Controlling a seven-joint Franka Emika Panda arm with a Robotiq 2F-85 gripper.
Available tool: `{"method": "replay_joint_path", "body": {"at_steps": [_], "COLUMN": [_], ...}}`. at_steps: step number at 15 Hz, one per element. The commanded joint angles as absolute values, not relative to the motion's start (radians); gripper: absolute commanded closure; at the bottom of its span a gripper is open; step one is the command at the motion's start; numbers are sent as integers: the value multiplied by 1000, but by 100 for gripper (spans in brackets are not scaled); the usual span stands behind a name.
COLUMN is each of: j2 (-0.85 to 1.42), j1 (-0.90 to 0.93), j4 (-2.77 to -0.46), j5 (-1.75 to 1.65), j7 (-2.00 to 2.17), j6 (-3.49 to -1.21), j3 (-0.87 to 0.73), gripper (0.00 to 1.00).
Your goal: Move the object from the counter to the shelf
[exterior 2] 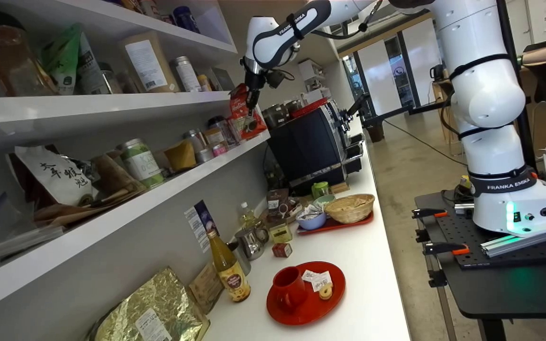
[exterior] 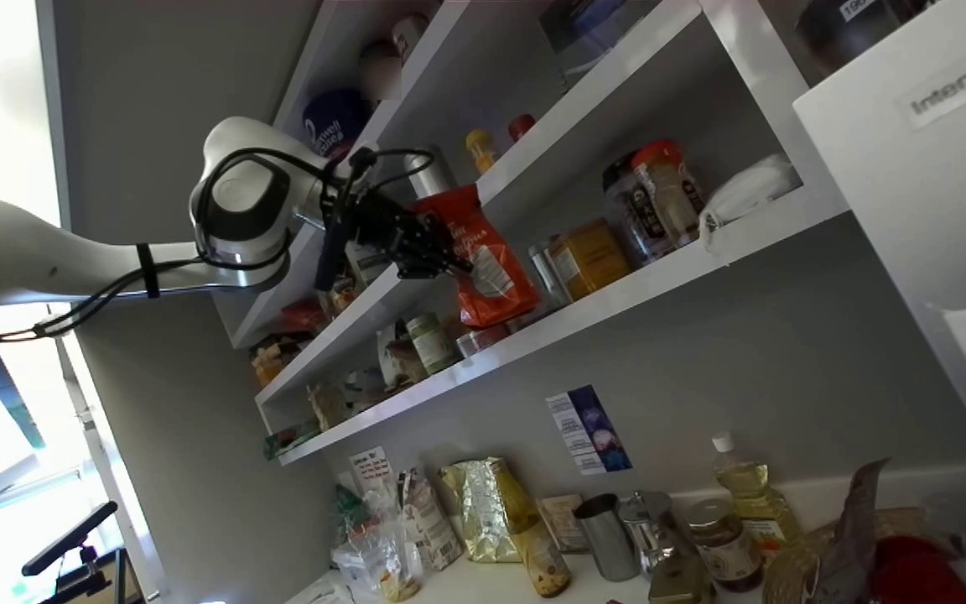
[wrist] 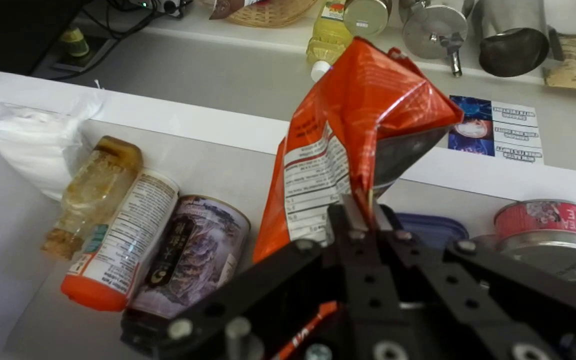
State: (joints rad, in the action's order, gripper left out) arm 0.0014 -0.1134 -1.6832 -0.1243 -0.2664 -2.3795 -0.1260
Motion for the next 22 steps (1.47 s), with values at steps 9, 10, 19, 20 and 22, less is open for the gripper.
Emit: {"method": "replay_joint_path", "body": {"at_steps": [9,10,19,20,22], "j2": [182,200,337,347,366], "j1": [-107,-107,-92,-92,-94], "j4": [-1525,-1504,-1293,-1277,-1248], "j5": [-166,-162,-154,-153,-150], "j7": [-190,-191,-191,-192,-195], "j6": [-2456,-2453,-2387,-2378,-2359], "j3": [-109,-107,-82,-79,-76], "gripper": [99,99,99,99,99]}}
